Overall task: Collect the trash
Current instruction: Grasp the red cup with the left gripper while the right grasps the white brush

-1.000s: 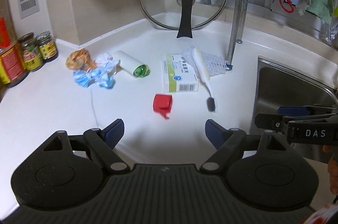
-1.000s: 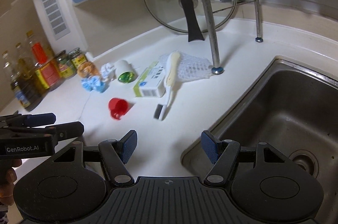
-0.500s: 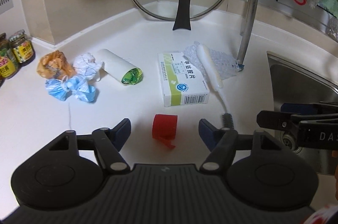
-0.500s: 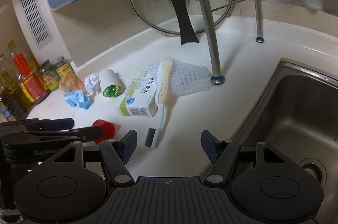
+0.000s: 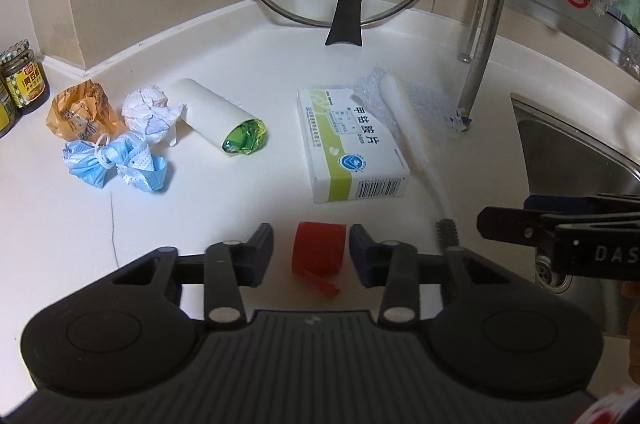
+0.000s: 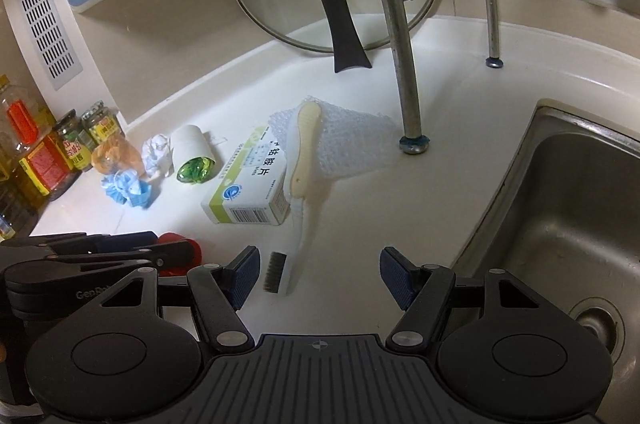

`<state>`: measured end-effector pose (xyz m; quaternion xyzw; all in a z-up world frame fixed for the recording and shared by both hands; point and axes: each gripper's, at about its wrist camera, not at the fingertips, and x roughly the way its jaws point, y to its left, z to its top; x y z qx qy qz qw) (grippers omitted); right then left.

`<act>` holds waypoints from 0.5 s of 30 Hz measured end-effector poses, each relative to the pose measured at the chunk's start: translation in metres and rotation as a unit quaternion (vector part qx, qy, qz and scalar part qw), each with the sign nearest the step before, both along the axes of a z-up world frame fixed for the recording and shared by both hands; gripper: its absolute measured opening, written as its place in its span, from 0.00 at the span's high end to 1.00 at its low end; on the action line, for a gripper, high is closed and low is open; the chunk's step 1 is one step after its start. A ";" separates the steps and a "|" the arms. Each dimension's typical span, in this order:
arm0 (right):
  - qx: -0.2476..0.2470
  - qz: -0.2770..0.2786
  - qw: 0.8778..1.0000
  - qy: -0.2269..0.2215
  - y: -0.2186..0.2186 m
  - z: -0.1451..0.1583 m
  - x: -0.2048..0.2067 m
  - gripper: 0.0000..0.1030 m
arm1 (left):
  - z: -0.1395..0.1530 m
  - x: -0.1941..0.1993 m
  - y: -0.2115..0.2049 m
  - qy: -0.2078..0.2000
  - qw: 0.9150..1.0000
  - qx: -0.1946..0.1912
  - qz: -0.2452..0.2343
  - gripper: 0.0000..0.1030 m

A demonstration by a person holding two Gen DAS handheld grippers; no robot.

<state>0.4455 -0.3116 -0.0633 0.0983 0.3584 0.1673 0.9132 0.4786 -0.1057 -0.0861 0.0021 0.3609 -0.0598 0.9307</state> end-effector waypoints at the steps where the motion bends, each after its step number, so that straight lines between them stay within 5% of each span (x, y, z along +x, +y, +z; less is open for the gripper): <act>1: -0.001 0.001 1.000 0.000 0.001 0.000 0.002 0.34 | 0.001 0.001 0.001 0.000 1.000 -0.001 -0.002 0.77; 10: 0.001 0.011 1.000 -0.014 0.013 -0.001 0.017 0.35 | 0.010 0.002 0.009 -0.022 1.000 0.002 0.003 0.77; 15: -0.002 0.014 1.000 -0.022 0.021 -0.005 0.033 0.52 | 0.017 0.006 0.020 -0.029 0.999 0.005 0.027 0.77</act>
